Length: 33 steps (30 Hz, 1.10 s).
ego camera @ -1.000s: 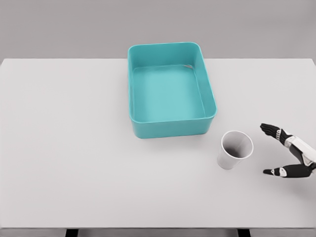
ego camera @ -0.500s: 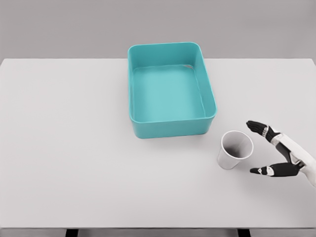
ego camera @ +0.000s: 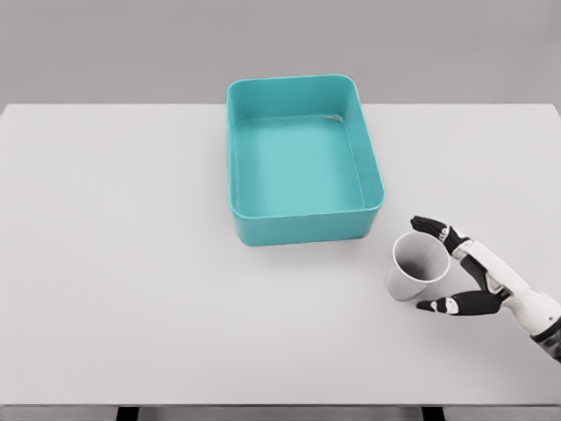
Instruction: Put the paper cup into the basket with your right arm
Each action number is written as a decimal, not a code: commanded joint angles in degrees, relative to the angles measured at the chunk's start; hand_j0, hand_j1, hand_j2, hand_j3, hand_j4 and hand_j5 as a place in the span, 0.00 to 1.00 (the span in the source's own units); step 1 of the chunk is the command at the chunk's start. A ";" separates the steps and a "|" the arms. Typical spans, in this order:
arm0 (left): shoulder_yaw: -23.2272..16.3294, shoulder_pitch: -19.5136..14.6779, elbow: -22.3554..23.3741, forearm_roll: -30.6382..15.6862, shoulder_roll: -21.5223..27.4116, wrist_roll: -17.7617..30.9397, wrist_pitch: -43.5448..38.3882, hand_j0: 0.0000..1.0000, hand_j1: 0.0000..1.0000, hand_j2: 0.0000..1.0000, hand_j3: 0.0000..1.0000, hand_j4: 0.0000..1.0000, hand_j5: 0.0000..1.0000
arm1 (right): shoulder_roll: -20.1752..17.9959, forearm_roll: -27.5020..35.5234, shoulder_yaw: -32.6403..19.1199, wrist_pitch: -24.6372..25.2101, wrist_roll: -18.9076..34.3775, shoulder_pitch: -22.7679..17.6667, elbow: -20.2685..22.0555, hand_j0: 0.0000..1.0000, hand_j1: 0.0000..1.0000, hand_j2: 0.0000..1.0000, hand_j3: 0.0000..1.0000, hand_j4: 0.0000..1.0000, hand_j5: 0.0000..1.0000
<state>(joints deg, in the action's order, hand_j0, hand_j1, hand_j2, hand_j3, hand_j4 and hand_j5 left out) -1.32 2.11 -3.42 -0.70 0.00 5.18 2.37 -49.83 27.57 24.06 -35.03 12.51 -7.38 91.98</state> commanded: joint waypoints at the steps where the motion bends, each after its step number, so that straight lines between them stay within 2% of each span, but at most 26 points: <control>1: 0.00 0.00 -0.01 -0.01 0.00 0.01 0.00 1.00 1.00 1.00 1.00 1.00 1.00 | 0.44 0.21 0.81 0.03 -0.03 0.26 0.04 1.00 1.00 1.00 1.00 1.00 1.00; 10: 0.00 0.00 -0.01 -0.01 0.00 0.01 0.00 1.00 1.00 1.00 1.00 1.00 1.00 | 0.61 0.20 0.99 0.03 -0.03 1.14 0.30 1.00 1.00 1.00 1.00 1.00 1.00; 19: 0.00 0.00 -0.01 -0.01 0.00 0.01 0.00 1.00 1.00 1.00 1.00 1.00 1.00 | 1.93 0.29 3.10 0.03 -0.03 4.75 0.22 1.00 1.00 1.00 1.00 1.00 1.00; 26: 0.00 0.00 -0.01 -0.09 0.00 0.01 0.00 1.00 1.00 1.00 1.00 1.00 1.00 | 2.63 0.29 4.24 0.03 -0.03 5.45 0.04 0.99 0.99 0.99 0.99 0.99 0.99; 30: 0.00 0.00 -0.01 -0.01 0.00 0.01 0.00 1.00 1.00 1.00 1.00 1.00 1.00 | 2.55 0.29 4.24 0.03 -0.03 5.45 -0.05 0.86 0.86 0.86 0.86 0.86 0.86; 33: 0.00 0.00 -0.01 -0.01 0.00 0.01 0.00 1.00 1.00 1.00 1.00 1.00 1.00 | 2.55 0.29 4.24 0.03 -0.03 5.36 -0.05 0.67 0.67 0.67 0.67 0.67 0.67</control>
<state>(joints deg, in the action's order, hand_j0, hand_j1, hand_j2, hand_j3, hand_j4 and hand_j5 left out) -1.32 2.11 -3.43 -0.70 0.00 5.18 2.37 -47.24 28.40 28.14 -34.90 12.61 -1.93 91.95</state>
